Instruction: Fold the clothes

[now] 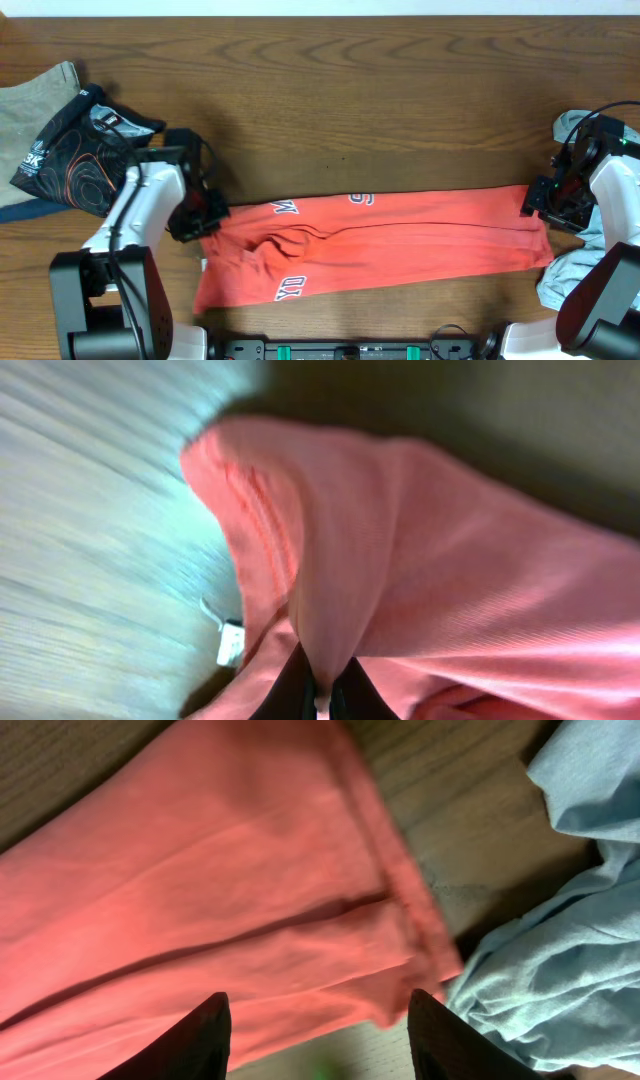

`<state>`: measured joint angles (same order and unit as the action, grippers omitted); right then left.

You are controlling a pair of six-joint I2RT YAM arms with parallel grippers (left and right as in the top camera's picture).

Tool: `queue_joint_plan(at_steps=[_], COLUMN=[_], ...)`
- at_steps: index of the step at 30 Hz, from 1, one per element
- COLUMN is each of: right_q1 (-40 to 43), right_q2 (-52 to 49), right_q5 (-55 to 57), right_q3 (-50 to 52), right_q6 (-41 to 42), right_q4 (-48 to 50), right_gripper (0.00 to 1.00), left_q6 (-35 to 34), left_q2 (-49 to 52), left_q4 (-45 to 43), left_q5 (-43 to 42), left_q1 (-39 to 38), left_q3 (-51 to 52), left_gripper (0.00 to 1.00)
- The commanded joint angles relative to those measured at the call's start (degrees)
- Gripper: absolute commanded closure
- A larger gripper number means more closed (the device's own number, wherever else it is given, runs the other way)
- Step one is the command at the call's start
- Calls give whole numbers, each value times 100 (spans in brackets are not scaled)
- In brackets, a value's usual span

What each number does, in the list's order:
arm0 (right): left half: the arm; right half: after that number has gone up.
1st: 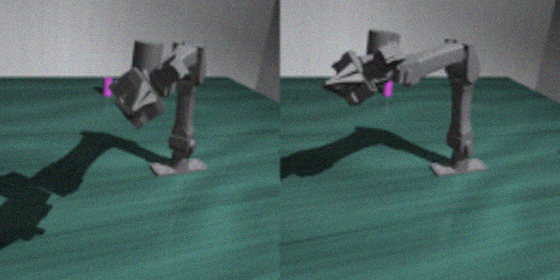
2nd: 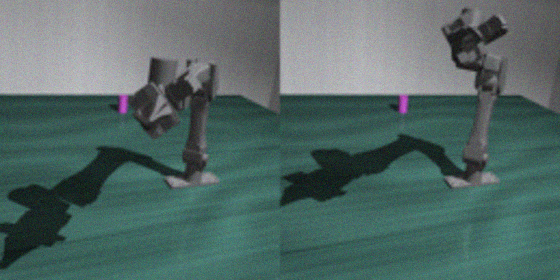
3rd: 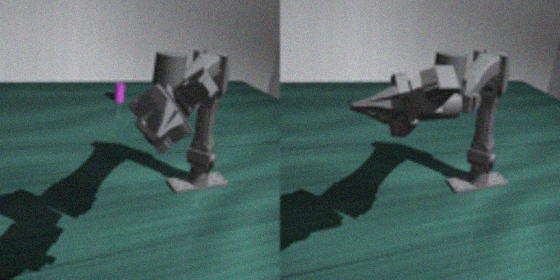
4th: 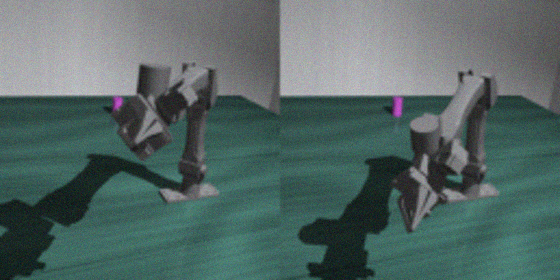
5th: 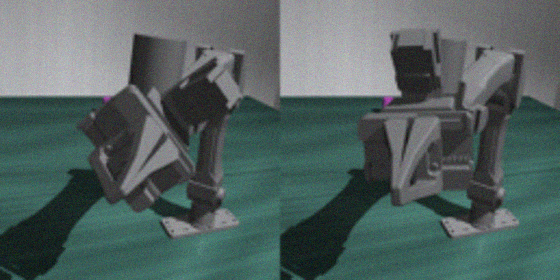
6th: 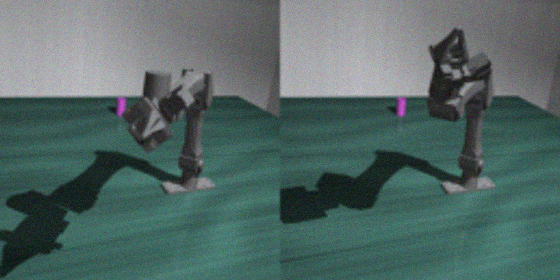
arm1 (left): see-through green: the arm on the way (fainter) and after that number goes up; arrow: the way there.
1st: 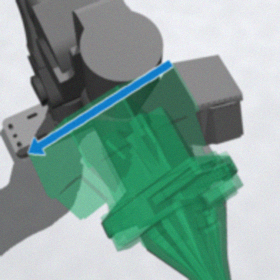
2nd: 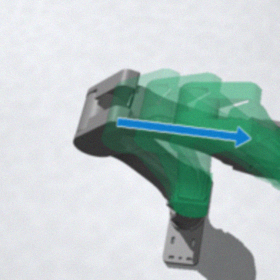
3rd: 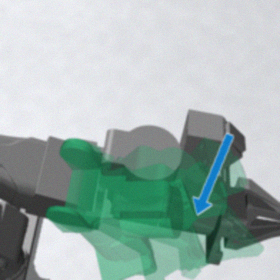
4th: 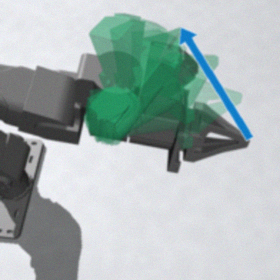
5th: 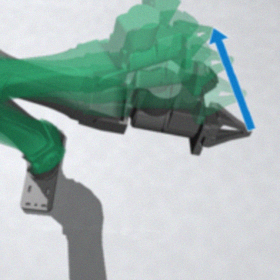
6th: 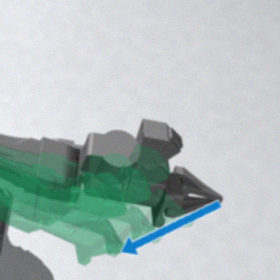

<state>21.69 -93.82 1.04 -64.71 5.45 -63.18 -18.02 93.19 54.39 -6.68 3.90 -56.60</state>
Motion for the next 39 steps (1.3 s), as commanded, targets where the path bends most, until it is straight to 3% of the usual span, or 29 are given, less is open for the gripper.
queue_joint_plan(at_steps=[1, 3, 5, 9, 16, 23, 28, 39], right_q1=[101, 101, 101, 101, 101, 101, 101, 101], right_q2=[55, 55, 55, 55, 55, 55, 55, 55], right_q5=[20, 20, 20, 20, -72, -472, -472, -474], right_q3=[11, 11, 11, 11, 11, 11, 11, 13], right_q6=[7, 7, 7, 7, -26, -448, -446, -444], right_q4=[2, 2, 2, 0, 66, 160, 168, 144], right_gripper=[45, 45, 45, 45, 44, 41, 38, 37], left_q6=[11, 13, 11, 15, 389, 763, 1008, 780], left_q2=[-114, -114, -114, -116, -286, -739, -767, -754], left_q4=[-55, -17, 42, 234, 603, 752, 791, 205], left_q5=[295, 282, 280, 131, -1403, -2232, -1965, -1034], left_q1=[221, 227, 210, 208, 208, 111, -315, -1298], left_q3=[-188, -186, -186, -188, -188, -186, -111, 560], left_gripper=[90, 64, 57, 58, 68, 71, 51, 38])
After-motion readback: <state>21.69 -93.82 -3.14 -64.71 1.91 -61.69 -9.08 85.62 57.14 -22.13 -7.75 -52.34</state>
